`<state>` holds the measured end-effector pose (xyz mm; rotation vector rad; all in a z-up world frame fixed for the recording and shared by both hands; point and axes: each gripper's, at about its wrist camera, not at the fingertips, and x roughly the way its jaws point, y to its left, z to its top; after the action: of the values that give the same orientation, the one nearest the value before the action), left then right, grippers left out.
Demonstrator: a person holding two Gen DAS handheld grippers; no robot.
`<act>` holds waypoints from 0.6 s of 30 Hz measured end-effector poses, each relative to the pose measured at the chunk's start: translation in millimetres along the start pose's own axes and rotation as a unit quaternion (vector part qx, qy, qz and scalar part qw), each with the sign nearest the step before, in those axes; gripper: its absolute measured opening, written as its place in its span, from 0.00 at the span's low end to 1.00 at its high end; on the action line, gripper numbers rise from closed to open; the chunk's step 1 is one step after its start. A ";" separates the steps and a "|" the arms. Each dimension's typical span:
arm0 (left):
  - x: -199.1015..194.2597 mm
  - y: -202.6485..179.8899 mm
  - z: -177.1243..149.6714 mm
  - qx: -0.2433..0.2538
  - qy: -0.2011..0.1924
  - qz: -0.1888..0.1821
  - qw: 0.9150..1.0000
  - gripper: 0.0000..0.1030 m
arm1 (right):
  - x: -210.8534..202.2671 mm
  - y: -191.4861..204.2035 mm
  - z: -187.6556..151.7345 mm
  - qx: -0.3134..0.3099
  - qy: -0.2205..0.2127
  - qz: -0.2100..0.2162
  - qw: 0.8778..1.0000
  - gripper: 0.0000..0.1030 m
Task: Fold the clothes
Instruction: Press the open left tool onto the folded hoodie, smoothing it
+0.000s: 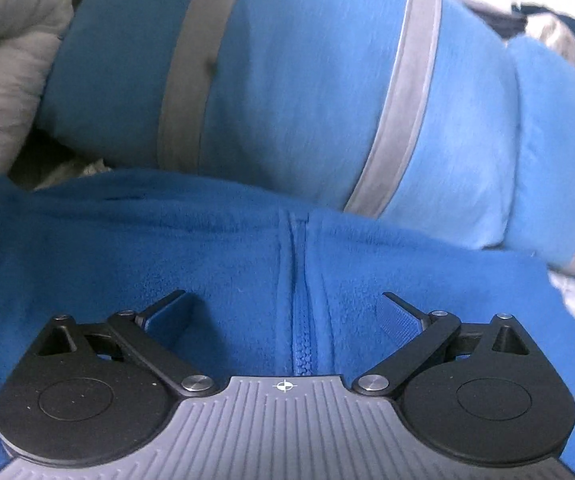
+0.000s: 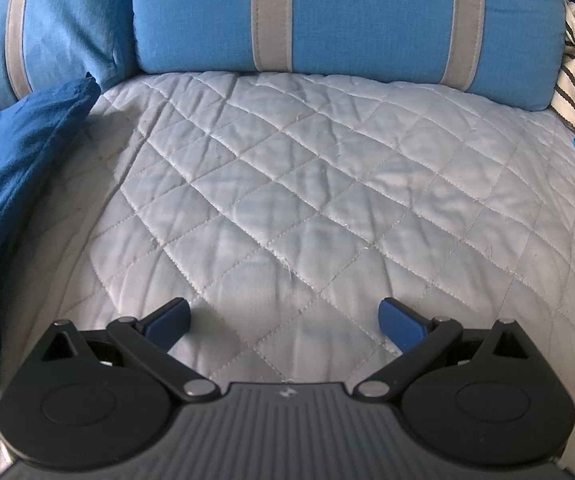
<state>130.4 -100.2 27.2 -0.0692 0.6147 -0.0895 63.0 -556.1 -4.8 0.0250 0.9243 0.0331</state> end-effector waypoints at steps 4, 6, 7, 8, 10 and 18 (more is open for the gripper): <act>15.6 -5.3 -0.7 0.027 0.043 0.019 0.999 1.00 | 1.1 1.1 2.3 0.005 0.004 -0.004 1.000 1.00; 23.5 -4.9 -0.1 0.032 0.061 0.023 0.997 1.00 | 0.9 1.7 2.5 0.004 0.005 -0.004 1.000 0.99; 25.9 -5.2 0.2 0.034 0.067 0.024 0.997 1.00 | 0.5 1.9 2.4 0.003 0.006 -0.005 1.000 0.99; 27.2 -6.0 0.3 0.038 0.071 0.026 0.996 1.00 | 0.2 2.2 2.2 0.003 0.008 -0.005 1.000 0.99; 28.2 -6.4 -1.5 0.040 0.074 0.028 0.996 1.00 | -0.7 2.3 2.0 0.004 0.011 -0.005 1.000 0.99; 26.8 -6.5 -7.5 0.043 0.063 0.028 0.997 1.00 | -6.8 -1.0 -2.3 0.011 0.031 0.007 0.999 0.99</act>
<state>147.5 -109.8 6.3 0.0377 0.7379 -0.0668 57.1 -557.3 -0.8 0.0503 0.9863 0.0366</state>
